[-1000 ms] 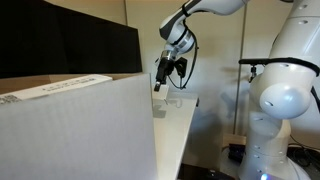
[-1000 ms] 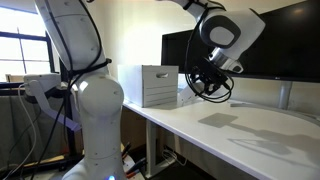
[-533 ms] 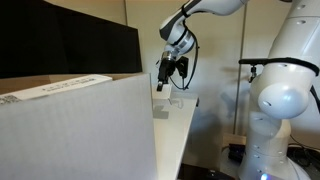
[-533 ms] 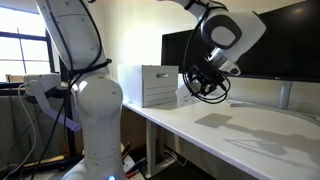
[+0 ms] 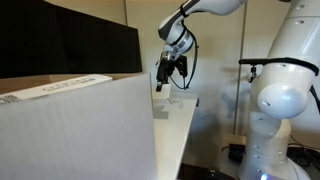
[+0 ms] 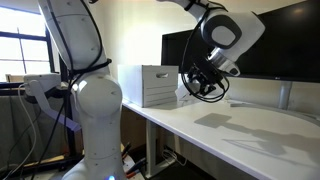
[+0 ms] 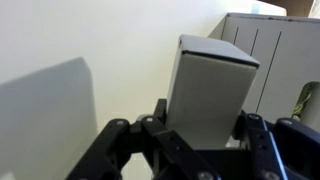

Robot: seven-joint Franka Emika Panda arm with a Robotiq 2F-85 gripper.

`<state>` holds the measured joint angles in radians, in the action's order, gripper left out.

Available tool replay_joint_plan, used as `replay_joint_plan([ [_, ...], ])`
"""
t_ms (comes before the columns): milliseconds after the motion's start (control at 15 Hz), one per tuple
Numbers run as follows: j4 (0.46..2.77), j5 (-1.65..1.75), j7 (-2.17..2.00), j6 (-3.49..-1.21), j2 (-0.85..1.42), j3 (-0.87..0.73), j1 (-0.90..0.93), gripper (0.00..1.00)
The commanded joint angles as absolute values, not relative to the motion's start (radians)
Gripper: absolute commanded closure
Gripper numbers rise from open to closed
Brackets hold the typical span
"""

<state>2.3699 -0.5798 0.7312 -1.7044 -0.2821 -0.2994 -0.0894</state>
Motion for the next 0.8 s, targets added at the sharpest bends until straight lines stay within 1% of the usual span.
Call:
replay_joint_plan([
  [0,2.363,-0.434,0.682,-1.766,-0.285,-0.245,-0.117,0.67],
  [333,2.396,-0.182,0.646,-1.939,-0.295,-0.206,-0.111,0.67],
  [733,2.441,0.142,0.496,-2.121,-0.306,-0.164,-0.115,0.67],
])
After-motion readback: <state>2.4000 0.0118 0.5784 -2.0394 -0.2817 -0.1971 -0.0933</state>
